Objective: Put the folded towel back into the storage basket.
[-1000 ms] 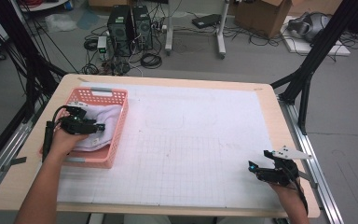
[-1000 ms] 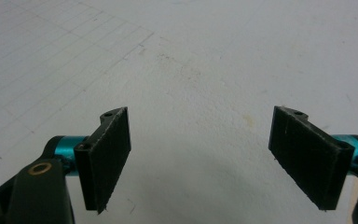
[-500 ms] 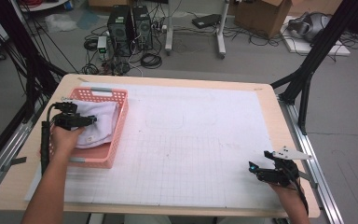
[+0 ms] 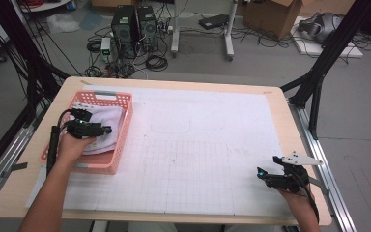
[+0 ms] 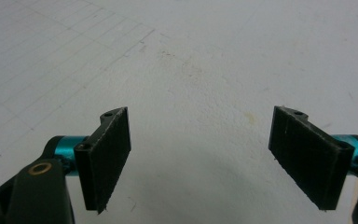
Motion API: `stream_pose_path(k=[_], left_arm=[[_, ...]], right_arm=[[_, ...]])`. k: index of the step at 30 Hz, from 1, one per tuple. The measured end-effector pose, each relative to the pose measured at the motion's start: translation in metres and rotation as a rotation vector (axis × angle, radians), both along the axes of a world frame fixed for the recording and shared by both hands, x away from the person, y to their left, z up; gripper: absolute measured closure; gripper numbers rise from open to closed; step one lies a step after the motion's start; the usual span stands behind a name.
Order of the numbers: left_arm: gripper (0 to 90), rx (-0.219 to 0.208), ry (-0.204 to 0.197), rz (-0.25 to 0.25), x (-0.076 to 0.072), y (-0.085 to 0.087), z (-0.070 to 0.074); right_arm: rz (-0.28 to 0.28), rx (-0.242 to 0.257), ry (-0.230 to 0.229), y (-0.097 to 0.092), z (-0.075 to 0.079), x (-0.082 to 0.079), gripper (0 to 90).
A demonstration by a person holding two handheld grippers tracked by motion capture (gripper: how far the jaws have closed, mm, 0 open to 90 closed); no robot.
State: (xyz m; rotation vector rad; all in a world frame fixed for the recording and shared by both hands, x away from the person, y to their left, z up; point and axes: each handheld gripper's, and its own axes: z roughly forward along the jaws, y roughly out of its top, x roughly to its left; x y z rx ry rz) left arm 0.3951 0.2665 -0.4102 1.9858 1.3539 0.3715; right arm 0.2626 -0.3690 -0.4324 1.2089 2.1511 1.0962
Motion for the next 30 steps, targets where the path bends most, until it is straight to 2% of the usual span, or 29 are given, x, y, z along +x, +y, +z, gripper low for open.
stream_pose_path(k=[1,6,7,8,10,11,13,15,18,20,23,26,30], left_arm=[[49.3,0.008,0.005,-0.017,0.000,-0.001,0.000],[49.3,-0.033,0.080,-0.047,-0.004,0.001,0.002],[49.1,-0.036,0.087,-0.055,-0.005,0.001,0.003],[48.6,-0.030,0.075,-0.054,-0.006,0.001,0.004],[44.2,-0.019,0.020,-0.016,-0.008,0.002,0.008],[42.8,-0.025,-0.037,0.008,-0.010,0.004,0.012],[41.0,-0.067,-0.166,0.041,-0.016,0.009,0.019],[37.6,-0.116,-0.273,0.067,-0.023,0.015,0.026],[31.6,-0.161,-0.393,0.100,-0.032,0.025,0.035],[27.5,-0.191,-0.446,0.119,-0.038,0.030,0.041],[21.6,-0.220,-0.501,0.153,-0.047,0.035,0.048],[21.1,-0.236,-0.542,0.142,-0.055,0.035,0.054],[20.1,-0.273,-0.601,0.094,-0.067,0.026,0.063]], right_arm=[[-0.002,0.000,0.001,0.000,0.000,0.000,19.8],[-0.006,0.004,0.001,-0.002,0.000,0.000,19.8],[-0.005,0.004,0.003,-0.001,0.000,0.000,19.8],[-0.005,0.003,0.002,-0.001,0.000,0.000,19.8],[-0.003,0.004,-0.001,-0.001,0.000,0.000,19.8],[-0.004,0.004,0.000,-0.001,0.000,0.000,19.8],[-0.005,0.004,0.000,-0.001,0.001,0.000,19.8],[-0.008,0.008,-0.007,-0.002,0.001,0.000,19.8],[-0.014,0.014,-0.012,-0.003,0.001,-0.001,19.8],[-0.014,0.013,-0.015,-0.003,0.002,-0.001,19.8],[-0.016,0.011,-0.018,-0.003,0.002,-0.001,19.8],[-0.019,0.009,-0.027,-0.004,0.003,-0.002,19.8],[-0.026,0.009,-0.028,-0.006,0.004,-0.003,19.8]])
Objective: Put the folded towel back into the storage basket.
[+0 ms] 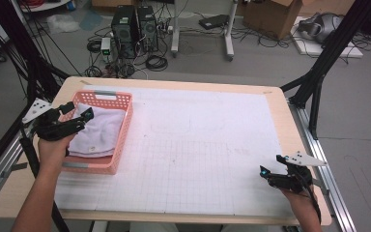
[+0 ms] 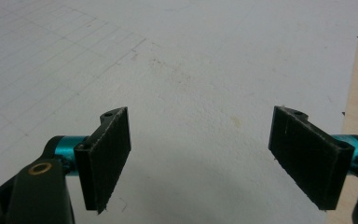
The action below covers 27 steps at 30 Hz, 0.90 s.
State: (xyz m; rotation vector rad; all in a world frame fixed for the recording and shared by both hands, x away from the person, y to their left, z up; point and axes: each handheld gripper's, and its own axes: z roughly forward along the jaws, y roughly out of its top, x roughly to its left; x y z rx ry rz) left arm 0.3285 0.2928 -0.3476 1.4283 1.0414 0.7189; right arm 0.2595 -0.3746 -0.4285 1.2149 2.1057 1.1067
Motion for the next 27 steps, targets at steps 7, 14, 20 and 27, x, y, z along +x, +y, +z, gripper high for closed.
stream_pose_path(k=[7,14,20,27], left_arm=[[20.1,-0.009,-0.041,-0.100,-0.015,-0.027,0.007],[20.2,-0.024,-0.051,-0.189,-0.026,-0.067,0.005],[20.3,0.010,-0.047,-0.268,-0.031,-0.105,-0.002],[21.7,0.006,-0.040,-0.343,-0.031,-0.142,-0.014]], right_arm=[[-0.008,-0.009,-0.037,-0.001,0.002,-0.001,19.8],[0.002,0.001,-0.039,-0.001,0.001,0.002,19.8],[0.007,0.008,-0.047,-0.001,0.002,0.003,19.8],[0.014,0.019,-0.067,-0.003,0.005,0.000,19.8]])
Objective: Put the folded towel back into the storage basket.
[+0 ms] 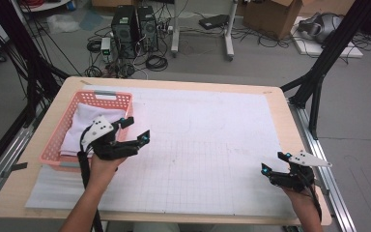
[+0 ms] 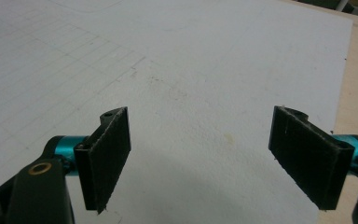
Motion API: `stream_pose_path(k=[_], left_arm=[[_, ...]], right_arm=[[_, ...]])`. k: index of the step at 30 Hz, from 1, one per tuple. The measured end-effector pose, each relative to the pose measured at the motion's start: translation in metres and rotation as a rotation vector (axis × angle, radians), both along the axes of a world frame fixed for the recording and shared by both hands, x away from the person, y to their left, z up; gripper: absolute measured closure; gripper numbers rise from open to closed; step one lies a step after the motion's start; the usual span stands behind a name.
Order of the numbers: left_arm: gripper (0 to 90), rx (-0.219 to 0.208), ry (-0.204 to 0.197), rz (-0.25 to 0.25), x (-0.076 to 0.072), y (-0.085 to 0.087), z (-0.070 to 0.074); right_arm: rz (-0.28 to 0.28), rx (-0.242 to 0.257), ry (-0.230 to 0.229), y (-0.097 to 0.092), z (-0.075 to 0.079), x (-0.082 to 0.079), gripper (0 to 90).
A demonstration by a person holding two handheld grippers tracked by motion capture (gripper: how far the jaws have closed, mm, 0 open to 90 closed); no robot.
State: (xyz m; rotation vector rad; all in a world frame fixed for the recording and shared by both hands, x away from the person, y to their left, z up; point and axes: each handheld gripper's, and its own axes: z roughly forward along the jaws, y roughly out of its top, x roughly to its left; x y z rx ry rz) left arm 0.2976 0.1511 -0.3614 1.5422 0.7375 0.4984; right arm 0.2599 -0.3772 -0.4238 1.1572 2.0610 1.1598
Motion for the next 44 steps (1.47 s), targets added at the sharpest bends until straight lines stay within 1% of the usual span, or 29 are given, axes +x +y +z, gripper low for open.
stream_pose_path(k=[4,7,11,13,16,18,20,22,25,29,31,37,44], left_arm=[[21.9,0.018,-0.005,-0.045,-0.004,-0.020,-0.008],[21.6,0.004,0.001,-0.064,-0.007,-0.032,-0.017],[21.8,0.041,-0.012,-0.094,-0.012,-0.046,-0.028],[21.9,0.047,-0.012,-0.103,-0.014,-0.049,-0.033],[21.9,0.063,-0.005,-0.113,-0.014,-0.051,-0.039],[21.9,0.063,-0.011,-0.116,-0.015,-0.051,-0.040],[22.0,0.073,-0.021,-0.117,-0.016,-0.051,-0.042],[22.6,0.071,-0.024,-0.119,-0.017,-0.051,-0.046],[22.5,0.083,-0.014,-0.120,-0.018,-0.053,-0.053],[22.5,0.090,-0.002,-0.132,-0.017,-0.055,-0.058],[22.5,0.094,0.004,-0.134,-0.016,-0.056,-0.060],[22.5,0.099,0.018,-0.132,-0.014,-0.056,-0.063],[22.5,0.100,0.021,-0.127,-0.013,-0.055,-0.063]], right_arm=[[0.005,-0.001,-0.017,0.002,0.002,-0.002,19.8],[0.011,-0.005,-0.020,0.004,0.003,-0.004,19.8],[0.012,-0.004,-0.028,0.006,0.004,-0.003,19.8],[0.016,-0.004,-0.029,0.007,0.004,-0.003,19.8],[0.019,-0.008,-0.023,0.008,0.003,-0.003,19.8],[0.016,-0.007,-0.025,0.007,0.003,-0.002,19.8],[0.017,-0.007,-0.025,0.007,0.003,-0.003,19.7],[0.016,-0.007,-0.028,0.007,0.003,-0.003,19.8],[0.016,-0.012,-0.029,0.008,0.003,-0.003,19.8],[0.016,-0.005,-0.033,0.010,0.003,-0.004,19.8],[0.016,-0.005,-0.029,0.010,0.002,-0.004,19.8],[0.016,-0.001,-0.036,0.009,0.001,-0.003,19.8],[0.015,0.007,-0.041,0.008,0.001,-0.003,19.8]])
